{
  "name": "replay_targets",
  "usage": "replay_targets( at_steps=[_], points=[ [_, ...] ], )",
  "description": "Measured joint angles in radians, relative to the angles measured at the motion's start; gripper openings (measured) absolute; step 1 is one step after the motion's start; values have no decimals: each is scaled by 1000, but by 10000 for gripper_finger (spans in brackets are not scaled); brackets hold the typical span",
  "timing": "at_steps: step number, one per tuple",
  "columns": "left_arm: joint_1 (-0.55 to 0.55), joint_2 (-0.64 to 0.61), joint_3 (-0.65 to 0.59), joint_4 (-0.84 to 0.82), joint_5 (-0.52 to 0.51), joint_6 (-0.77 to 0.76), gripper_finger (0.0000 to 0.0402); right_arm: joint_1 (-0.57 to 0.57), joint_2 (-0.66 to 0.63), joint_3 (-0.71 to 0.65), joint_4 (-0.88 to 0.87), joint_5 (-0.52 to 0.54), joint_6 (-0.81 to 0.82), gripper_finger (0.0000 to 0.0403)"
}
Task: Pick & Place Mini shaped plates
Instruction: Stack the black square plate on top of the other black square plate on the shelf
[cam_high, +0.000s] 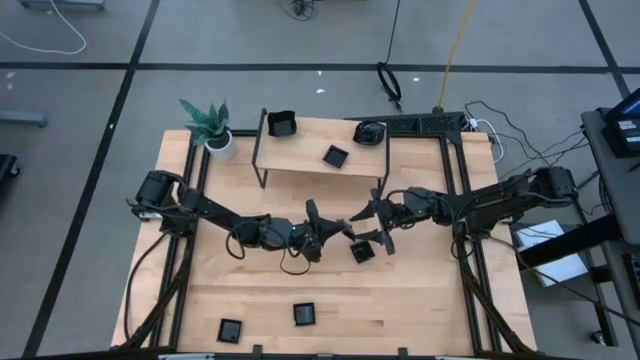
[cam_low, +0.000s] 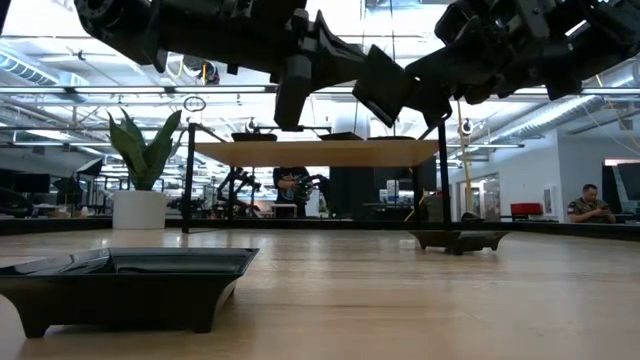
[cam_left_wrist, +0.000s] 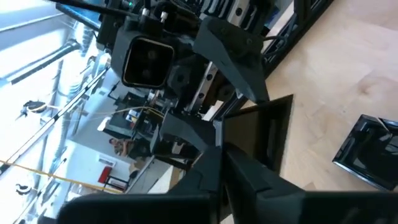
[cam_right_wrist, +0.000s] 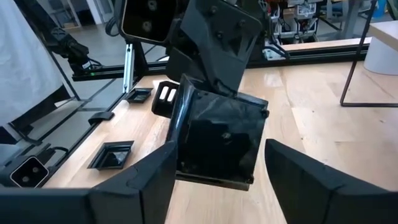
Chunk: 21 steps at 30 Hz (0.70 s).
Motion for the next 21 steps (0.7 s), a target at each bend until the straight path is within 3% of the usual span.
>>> replay_targets(
  at_steps=[4,12,16,19,21],
  points=[
    [-10,0,0,2,-53,-29,10,0,0,0,-3,1,0,224],
    [-70,-6,0,177,-321,76,4,0,1,0,-36,1,-34,222],
    [-59,-85,38,222,-467,20,4,0,1,0,-61,3,-46,221],
    [-3,-194,119,21,-589,-125,4,0,1,0,-70,6,-68,221],
    [55,-264,206,-299,-581,-285,3,0,1,0,-72,6,-86,221]
  ],
)
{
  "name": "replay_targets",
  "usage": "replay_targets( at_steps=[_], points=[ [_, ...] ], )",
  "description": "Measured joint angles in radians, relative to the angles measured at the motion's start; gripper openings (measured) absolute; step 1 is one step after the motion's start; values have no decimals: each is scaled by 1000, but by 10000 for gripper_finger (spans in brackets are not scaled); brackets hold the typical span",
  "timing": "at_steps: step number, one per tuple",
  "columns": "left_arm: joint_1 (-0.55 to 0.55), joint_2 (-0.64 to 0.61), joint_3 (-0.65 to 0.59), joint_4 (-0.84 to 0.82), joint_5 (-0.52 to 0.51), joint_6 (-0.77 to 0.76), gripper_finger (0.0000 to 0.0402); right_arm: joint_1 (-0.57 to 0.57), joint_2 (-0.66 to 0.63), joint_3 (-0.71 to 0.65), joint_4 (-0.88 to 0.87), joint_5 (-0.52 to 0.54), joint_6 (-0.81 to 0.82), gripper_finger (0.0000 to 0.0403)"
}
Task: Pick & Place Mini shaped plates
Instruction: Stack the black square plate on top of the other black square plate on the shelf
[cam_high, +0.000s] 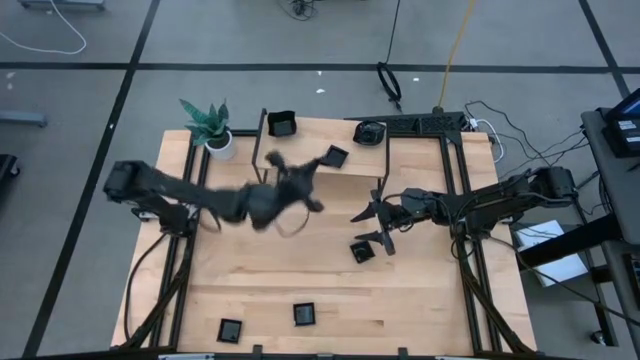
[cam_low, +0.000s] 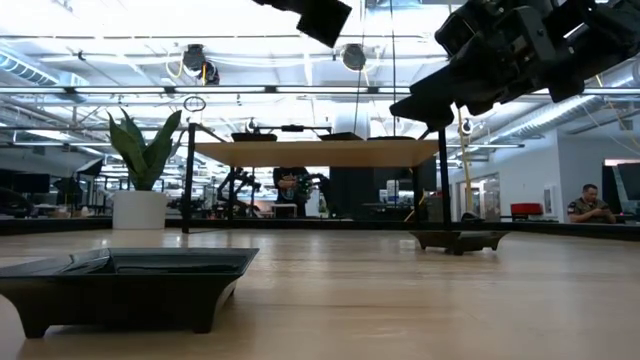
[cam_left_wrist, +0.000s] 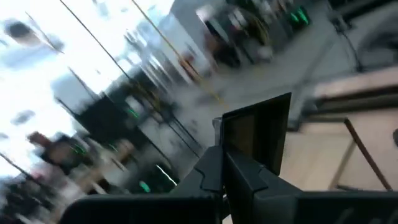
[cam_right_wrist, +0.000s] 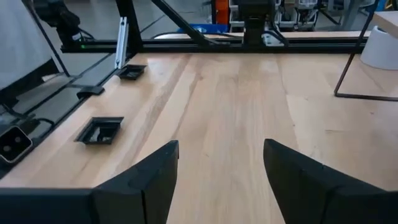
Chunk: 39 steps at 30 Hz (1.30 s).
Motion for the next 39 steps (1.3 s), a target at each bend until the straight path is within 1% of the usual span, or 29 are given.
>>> replay_targets(
  at_steps=[1,2,3,4,5,6,8,11,12,13,14,16,19,22,26,33,39],
  points=[
    [36,-24,58,-196,42,-122,3,0,0,0,-2,1,-10,221],
    [76,-40,124,-391,127,-259,3,0,0,0,-5,1,-19,221],
    [121,-45,195,-565,238,-400,3,0,0,0,-5,1,-25,221],
    [168,-45,255,-688,354,-529,3,0,0,0,-5,1,-29,221],
    [211,-42,307,-773,447,-631,3,0,0,0,-8,1,-35,221],
    [251,-35,347,-822,517,-709,2,0,0,0,-14,1,-46,221],
    [320,-23,401,-859,637,-803,2,0,-4,0,-34,2,-76,221],
    [425,-13,434,-928,849,-916,2,0,-20,0,-66,3,-96,221],
    [460,-6,436,-954,909,-953,2,0,-31,0,-85,3,-100,221],
    [490,2,435,-988,949,-977,2,0,-39,0,-93,3,-104,221],
    [521,9,431,-1029,967,-993,2,0,-47,0,-94,3,-108,221],
    [559,37,422,-1103,969,-1020,2,0,-67,0,-106,3,-116,221],
    [582,97,409,-1119,984,-1055,2,0,-88,0,-107,3,-133,221],
    [577,159,409,-1052,991,-1056,2,0,-106,0,-107,3,-140,221],
    [566,201,410,-981,1000,-1051,2,0,-108,0,-110,3,-140,221],
    [565,214,409,-983,993,-1057,3,0,-108,0,-118,2,-154,221],
    [564,214,409,-983,991,-1027,32,0,-108,0,-126,2,-154,221]
  ],
)
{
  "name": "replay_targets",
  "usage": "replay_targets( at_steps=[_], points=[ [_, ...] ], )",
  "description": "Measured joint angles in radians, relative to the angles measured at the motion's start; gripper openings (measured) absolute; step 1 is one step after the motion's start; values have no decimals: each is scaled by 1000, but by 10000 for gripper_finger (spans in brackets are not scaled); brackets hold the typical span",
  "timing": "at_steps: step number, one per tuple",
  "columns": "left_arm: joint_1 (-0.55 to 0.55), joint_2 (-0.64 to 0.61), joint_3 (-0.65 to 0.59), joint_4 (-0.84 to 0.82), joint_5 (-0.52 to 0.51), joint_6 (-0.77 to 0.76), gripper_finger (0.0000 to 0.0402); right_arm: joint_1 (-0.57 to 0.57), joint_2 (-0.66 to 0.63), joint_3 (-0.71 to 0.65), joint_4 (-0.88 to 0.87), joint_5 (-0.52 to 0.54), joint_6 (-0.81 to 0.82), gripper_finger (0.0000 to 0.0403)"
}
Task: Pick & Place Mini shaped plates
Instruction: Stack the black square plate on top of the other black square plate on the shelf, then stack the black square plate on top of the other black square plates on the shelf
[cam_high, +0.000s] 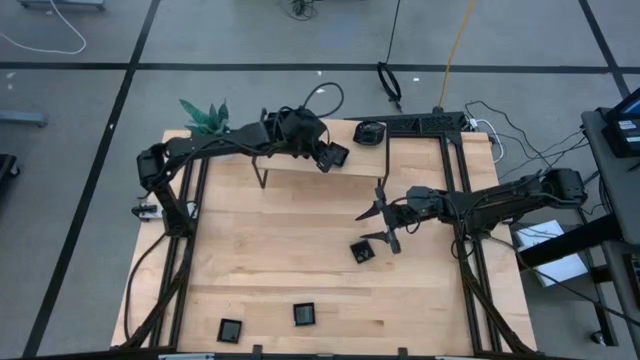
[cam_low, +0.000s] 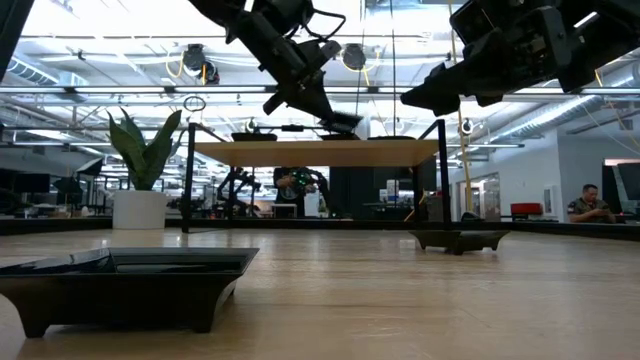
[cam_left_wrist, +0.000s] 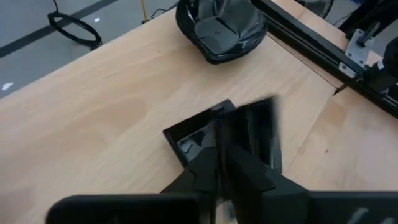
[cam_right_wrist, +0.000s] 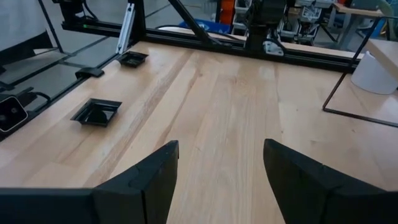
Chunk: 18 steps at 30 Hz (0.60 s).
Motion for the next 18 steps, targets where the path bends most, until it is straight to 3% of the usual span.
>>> replay_targets(
  at_steps=[9,14,18],
  points=[
    [0,0,0,2,-54,2,107,0,0,0,2,0,7,221],
    [-17,-61,0,45,-34,191,143,0,0,0,-7,0,17,221],
    [-91,-154,2,74,-18,244,147,19,0,9,-79,-2,45,222]
  ],
)
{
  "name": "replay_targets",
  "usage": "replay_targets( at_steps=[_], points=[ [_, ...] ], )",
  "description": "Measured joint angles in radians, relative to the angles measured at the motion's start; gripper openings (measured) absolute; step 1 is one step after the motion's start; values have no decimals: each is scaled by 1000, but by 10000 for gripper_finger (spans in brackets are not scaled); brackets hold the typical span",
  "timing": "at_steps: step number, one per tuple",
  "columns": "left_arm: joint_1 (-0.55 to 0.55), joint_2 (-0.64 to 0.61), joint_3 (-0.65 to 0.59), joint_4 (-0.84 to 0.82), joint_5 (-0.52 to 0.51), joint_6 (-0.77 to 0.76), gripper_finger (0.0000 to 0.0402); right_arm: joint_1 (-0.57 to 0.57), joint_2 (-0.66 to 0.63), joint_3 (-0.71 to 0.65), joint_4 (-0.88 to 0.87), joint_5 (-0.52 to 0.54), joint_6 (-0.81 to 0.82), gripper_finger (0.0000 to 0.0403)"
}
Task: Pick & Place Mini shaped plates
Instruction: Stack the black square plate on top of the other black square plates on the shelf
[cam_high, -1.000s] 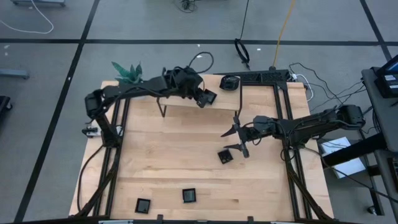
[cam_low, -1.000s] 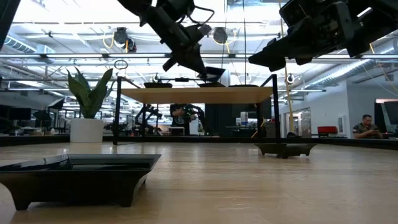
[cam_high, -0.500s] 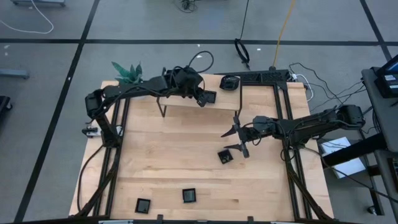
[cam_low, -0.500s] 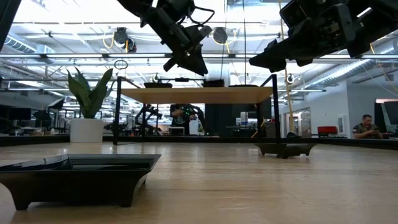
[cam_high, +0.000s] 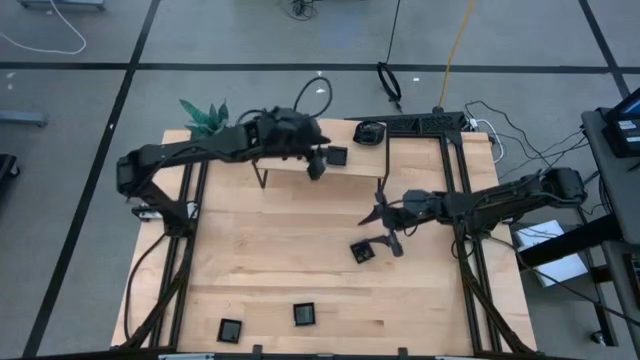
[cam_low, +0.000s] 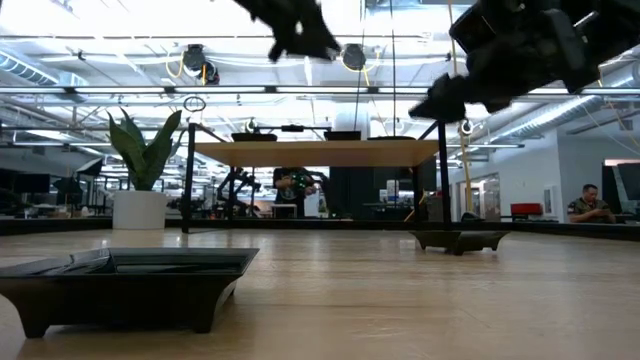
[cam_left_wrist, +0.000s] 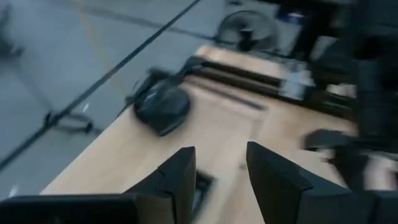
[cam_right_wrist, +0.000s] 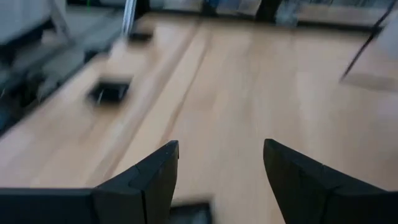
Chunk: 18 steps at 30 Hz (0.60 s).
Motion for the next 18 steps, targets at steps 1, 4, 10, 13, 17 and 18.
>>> replay_targets(
  at_steps=[1,4,10,13,17,18],
  points=[
    [-24,-22,0,-7,0,22,146,15,1,14,-62,2,0,222],
    [-109,-63,0,11,-2,81,138,86,25,77,-244,80,1,222],
    [-243,-80,-1,15,-161,130,128,183,179,129,-337,239,-65,222],
    [-278,-79,-8,20,-253,129,127,174,264,129,-317,299,-70,222],
    [-293,-99,-48,22,-324,130,130,153,340,129,-243,311,-68,222],
    [-294,-107,-66,37,-326,138,133,148,351,131,-230,306,-72,222]
  ],
)
